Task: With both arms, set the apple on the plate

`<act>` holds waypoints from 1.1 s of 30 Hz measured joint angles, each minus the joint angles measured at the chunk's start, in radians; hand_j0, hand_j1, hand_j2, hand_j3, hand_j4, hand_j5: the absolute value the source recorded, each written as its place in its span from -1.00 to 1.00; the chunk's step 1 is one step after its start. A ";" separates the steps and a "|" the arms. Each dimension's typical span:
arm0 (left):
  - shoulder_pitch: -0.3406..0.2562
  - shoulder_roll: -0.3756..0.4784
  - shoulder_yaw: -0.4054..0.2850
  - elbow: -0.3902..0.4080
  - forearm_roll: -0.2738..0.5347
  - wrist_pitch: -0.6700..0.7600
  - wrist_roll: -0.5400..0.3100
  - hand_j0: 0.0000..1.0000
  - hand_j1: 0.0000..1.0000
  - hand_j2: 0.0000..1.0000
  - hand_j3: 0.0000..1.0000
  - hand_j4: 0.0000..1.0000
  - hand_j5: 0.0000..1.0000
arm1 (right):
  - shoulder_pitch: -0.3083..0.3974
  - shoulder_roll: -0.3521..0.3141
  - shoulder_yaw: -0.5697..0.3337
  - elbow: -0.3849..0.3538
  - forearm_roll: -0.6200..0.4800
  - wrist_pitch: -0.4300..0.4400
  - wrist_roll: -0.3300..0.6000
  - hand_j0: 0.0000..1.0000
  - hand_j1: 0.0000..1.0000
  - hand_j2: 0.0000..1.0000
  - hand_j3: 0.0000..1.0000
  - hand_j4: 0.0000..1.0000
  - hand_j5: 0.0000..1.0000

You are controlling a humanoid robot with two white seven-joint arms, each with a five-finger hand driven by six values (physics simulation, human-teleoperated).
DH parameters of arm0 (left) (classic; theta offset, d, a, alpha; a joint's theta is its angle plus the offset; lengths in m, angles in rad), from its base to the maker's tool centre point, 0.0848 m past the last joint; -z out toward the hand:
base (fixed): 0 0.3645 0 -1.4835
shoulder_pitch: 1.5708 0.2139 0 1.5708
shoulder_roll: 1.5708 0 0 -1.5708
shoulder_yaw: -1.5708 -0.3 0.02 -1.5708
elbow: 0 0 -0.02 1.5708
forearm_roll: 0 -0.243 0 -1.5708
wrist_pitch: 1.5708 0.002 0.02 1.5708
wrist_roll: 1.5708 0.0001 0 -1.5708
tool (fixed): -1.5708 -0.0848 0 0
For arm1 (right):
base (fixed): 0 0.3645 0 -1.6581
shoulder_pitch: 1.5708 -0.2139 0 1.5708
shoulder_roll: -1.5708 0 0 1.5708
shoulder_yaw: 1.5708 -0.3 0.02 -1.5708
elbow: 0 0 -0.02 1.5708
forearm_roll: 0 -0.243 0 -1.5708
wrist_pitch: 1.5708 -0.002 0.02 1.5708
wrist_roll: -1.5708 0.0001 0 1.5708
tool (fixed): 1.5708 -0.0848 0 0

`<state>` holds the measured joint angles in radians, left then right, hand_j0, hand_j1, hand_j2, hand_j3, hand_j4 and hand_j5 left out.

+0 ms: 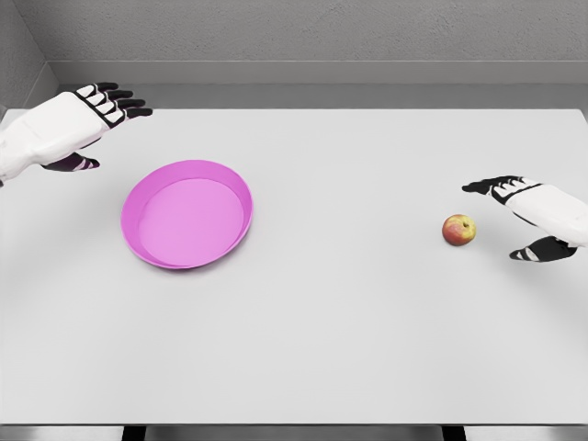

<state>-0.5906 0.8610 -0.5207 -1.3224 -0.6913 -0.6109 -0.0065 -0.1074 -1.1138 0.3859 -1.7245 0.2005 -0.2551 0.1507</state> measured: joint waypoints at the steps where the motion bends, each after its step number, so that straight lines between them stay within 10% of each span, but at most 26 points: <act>1: 0.000 0.000 0.000 0.000 0.000 0.000 0.000 1.00 1.00 1.00 1.00 1.00 1.00 | -0.005 0.000 0.000 -0.004 0.000 0.000 0.000 1.00 1.00 1.00 1.00 1.00 1.00; 7: -0.003 0.002 0.001 0.002 0.000 0.000 0.000 1.00 1.00 1.00 1.00 1.00 1.00 | -0.014 0.015 0.007 -0.004 -0.004 0.062 0.000 1.00 1.00 1.00 1.00 1.00 1.00; 24: -0.003 0.002 0.000 0.001 0.000 0.000 0.000 1.00 1.00 1.00 1.00 1.00 1.00 | -0.403 0.158 0.380 0.103 -0.010 0.361 0.249 1.00 1.00 1.00 1.00 1.00 1.00; 33: -0.003 0.003 0.001 0.003 -0.001 0.000 0.000 1.00 1.00 1.00 1.00 1.00 1.00 | -0.440 0.185 0.424 0.136 -0.010 0.379 0.291 1.00 1.00 1.00 1.00 1.00 1.00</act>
<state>-0.5937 0.8641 -0.5197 -1.3193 -0.6919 -0.6109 -0.0068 -0.5476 -0.9286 0.8104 -1.5883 0.1906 0.1237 0.4417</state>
